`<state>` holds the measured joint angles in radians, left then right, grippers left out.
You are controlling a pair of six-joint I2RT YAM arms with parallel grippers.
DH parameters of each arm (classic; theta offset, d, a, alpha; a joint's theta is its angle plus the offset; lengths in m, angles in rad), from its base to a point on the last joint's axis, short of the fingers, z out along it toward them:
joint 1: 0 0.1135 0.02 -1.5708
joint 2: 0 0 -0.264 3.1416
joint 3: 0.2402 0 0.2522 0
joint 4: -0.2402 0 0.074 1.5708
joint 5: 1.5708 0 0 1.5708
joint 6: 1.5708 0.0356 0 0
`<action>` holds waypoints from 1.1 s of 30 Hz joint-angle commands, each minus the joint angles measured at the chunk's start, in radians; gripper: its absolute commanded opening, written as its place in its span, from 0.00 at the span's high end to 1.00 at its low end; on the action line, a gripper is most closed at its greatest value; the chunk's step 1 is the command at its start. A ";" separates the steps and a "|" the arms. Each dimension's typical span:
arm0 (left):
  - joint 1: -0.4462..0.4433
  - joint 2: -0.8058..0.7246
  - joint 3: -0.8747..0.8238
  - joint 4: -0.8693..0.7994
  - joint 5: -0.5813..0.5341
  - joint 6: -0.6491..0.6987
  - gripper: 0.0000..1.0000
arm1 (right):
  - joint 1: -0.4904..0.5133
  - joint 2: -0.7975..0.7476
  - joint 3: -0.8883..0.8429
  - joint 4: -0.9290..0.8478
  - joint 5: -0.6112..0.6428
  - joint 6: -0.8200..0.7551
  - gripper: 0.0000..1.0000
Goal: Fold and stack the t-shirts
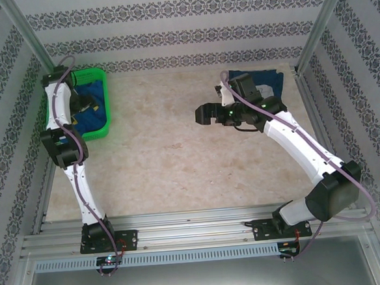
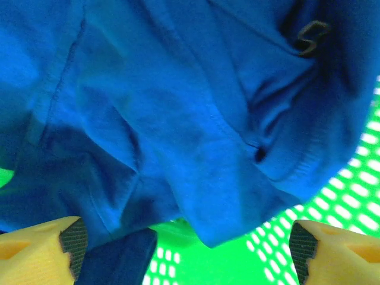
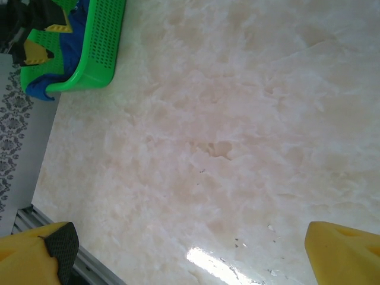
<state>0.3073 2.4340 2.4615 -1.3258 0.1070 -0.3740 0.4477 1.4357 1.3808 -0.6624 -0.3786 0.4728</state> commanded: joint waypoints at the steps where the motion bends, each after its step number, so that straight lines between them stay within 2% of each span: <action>1: -0.022 0.023 -0.009 -0.026 -0.089 0.028 0.16 | 0.031 0.010 0.001 0.009 0.043 0.008 0.02; 3: -0.022 0.022 -0.050 0.004 -0.082 0.025 0.20 | 0.050 0.008 0.004 0.007 0.062 -0.003 0.02; 7: -0.025 0.007 -0.119 0.072 -0.054 0.023 0.36 | 0.064 -0.002 -0.006 0.009 0.070 0.001 0.02; 9: -0.025 0.003 -0.152 0.104 -0.016 0.029 0.51 | 0.063 -0.013 -0.017 0.008 0.074 0.006 0.02; 15: -0.024 -0.076 -0.296 0.251 0.126 0.020 0.86 | 0.050 -0.050 -0.052 0.026 0.068 0.027 0.02; 18: -0.025 -0.147 -0.343 0.301 0.149 0.025 0.99 | 0.037 -0.062 -0.067 0.034 0.055 0.036 0.02; 23: -0.025 -0.299 -0.414 0.375 0.187 0.003 1.00 | 0.005 -0.086 -0.109 0.095 -0.011 0.034 0.02; 27: -0.038 -0.428 -0.518 0.472 0.273 -0.063 1.00 | -0.046 -0.106 -0.148 0.162 -0.094 0.029 0.02; 33: -0.068 -0.549 -0.505 0.502 0.290 -0.093 1.00 | -0.112 -0.120 -0.154 0.188 -0.176 0.001 0.02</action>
<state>0.2615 1.9255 1.9434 -0.8768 0.3550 -0.4290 0.3576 1.3415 1.2335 -0.5186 -0.4801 0.4953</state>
